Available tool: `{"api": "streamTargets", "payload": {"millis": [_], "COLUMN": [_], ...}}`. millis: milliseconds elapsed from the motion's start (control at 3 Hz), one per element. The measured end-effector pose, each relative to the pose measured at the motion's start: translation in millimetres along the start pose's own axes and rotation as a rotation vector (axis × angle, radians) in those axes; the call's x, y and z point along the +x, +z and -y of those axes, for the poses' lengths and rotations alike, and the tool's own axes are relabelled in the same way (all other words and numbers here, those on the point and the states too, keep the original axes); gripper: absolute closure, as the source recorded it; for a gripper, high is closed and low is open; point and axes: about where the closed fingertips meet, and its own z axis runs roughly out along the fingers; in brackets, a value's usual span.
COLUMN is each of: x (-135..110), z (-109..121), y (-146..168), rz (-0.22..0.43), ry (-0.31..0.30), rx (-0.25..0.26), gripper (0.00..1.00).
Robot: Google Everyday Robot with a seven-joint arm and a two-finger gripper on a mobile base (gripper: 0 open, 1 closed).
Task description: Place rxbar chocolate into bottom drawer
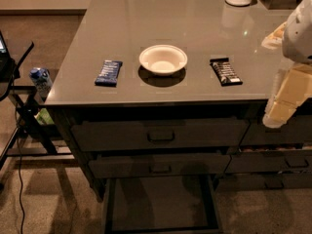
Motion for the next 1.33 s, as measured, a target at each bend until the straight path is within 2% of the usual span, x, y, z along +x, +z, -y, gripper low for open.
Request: {"api": "streamTargets", "payload": {"millis": [667, 1333], "x": [-1, 0], "z": [3, 34], "y": [-1, 14], "rz": [0.001, -0.068], "ry": [0.015, 0.153], "rx": [0.015, 0.055], "gripper": [0.00, 0.00]}}
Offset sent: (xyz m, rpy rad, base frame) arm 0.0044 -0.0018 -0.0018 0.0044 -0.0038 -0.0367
